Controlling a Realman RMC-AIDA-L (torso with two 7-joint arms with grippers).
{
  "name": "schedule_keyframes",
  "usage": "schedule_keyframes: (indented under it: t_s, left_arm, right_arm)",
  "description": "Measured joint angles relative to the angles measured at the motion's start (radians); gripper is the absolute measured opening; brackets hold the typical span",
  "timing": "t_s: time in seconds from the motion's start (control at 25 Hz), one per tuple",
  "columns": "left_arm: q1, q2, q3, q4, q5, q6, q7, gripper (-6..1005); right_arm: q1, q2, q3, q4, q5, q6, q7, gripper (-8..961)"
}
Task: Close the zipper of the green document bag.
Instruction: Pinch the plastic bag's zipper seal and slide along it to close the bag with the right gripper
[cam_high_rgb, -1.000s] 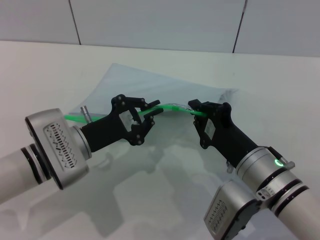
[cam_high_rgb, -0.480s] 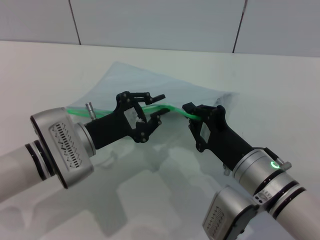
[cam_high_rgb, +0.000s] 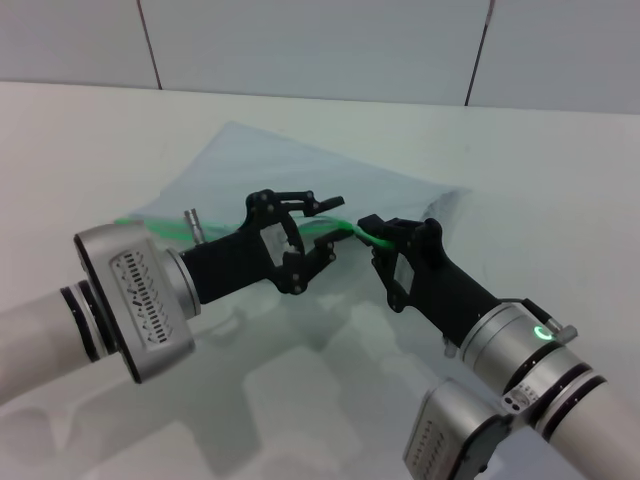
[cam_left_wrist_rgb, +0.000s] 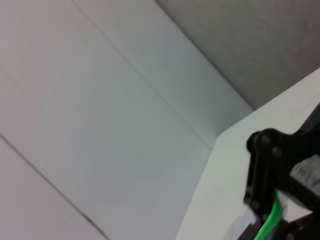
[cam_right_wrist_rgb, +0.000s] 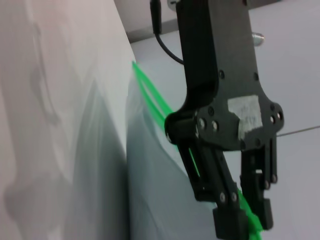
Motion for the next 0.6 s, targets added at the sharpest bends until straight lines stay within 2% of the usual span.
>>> schedule_keyframes:
  t_s: [0.6]
  left_arm:
    - [-0.001, -0.002, 0.001, -0.003, 0.034, 0.001, 0.016, 270]
  right_arm:
    - [0.004, 0.002, 0.001, 0.019, -0.007, 0.009, -0.002, 166]
